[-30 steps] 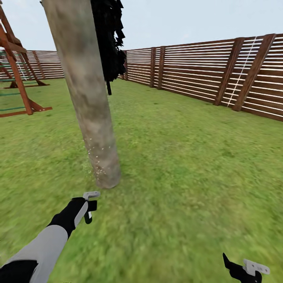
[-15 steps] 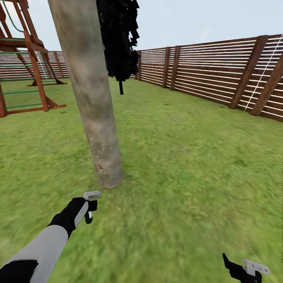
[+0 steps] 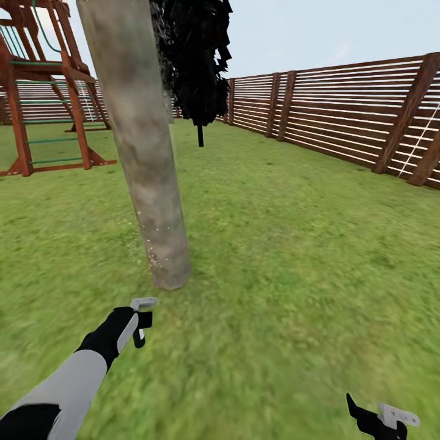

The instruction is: In the garden, pick up the pesticide atomizer on the floor and spray pesticide onto both trees until each tree trunk is fully covered.

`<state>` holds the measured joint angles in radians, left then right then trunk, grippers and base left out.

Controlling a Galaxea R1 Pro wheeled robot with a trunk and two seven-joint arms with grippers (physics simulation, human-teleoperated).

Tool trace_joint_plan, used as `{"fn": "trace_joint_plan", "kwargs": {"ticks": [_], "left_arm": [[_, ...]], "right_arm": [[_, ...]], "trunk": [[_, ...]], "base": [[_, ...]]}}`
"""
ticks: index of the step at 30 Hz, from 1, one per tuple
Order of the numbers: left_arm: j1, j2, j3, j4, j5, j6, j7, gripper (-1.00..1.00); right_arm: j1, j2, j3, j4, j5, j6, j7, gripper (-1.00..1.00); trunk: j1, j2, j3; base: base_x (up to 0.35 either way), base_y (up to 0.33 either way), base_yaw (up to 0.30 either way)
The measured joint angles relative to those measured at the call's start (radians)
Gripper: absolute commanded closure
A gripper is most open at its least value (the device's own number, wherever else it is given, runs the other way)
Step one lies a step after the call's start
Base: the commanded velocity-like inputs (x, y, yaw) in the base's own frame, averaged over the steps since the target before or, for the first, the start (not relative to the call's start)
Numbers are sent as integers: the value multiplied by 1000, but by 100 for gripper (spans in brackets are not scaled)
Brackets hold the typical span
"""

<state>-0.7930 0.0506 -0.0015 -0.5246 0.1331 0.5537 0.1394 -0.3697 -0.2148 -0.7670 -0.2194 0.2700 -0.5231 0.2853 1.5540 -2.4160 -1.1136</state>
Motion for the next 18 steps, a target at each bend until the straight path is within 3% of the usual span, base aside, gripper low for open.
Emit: {"fn": "trace_joint_plan", "kwargs": {"ticks": [9,18], "left_arm": [[0,0,1,0,0,0,-1,100],[0,0,3,0,1,0,0,100]], "right_arm": [[0,0,0,0,0,0,0,-100],[0,0,0,0,0,0,0,-100]], "trunk": [[0,0,0],[0,0,0]], "base": [[55,-264,267],[200,-211,67]]}}
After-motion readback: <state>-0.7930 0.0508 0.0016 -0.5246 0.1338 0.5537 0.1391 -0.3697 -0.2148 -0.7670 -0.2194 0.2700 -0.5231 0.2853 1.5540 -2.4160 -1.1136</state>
